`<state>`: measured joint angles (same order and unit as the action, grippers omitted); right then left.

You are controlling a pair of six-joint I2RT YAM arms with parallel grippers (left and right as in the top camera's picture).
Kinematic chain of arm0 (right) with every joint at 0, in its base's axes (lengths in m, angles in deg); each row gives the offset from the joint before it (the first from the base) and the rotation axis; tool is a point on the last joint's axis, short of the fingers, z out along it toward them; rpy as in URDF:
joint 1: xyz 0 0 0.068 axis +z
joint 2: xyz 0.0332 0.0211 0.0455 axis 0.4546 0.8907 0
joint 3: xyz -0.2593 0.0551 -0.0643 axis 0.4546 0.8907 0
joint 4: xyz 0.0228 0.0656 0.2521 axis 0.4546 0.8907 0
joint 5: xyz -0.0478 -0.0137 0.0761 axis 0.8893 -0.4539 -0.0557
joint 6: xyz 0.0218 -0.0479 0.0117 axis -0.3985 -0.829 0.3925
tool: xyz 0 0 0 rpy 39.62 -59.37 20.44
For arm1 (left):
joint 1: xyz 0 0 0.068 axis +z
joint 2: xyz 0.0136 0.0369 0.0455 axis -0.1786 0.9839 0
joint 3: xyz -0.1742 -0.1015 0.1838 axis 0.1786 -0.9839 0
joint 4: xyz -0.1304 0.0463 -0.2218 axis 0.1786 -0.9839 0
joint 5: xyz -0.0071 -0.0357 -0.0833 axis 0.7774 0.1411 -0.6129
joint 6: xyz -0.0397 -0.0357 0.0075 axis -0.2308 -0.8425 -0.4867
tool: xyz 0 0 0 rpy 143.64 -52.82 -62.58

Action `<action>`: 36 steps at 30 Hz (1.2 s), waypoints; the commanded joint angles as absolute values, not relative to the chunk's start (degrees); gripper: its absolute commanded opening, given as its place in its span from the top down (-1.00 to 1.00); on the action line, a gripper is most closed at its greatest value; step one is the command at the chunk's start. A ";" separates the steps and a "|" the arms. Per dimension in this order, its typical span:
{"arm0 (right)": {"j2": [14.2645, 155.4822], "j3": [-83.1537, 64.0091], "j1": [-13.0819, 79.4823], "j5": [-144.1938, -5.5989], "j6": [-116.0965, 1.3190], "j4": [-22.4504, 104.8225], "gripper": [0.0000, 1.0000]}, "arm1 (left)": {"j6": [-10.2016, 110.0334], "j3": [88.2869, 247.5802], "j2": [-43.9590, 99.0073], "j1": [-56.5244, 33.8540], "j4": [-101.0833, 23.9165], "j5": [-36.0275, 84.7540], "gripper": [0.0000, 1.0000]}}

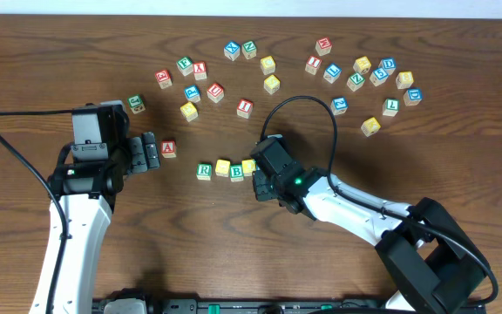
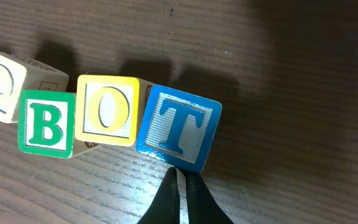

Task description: Spell out ROBOT

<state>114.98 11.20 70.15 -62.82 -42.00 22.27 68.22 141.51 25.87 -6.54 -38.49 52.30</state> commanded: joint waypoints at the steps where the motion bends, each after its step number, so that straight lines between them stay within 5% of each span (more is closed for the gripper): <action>1: 115.37 10.79 70.48 -61.29 -43.12 21.88 0.98 | 68.46 143.15 25.87 -6.34 -38.62 52.41 -0.93; 36: 115.37 10.79 69.47 -61.14 -38.50 28.00 0.98 | 68.46 143.15 25.87 -6.34 -38.62 52.41 -0.93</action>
<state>114.98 11.20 70.00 -61.92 -39.93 27.84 68.20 141.51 25.87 -6.54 -38.51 52.30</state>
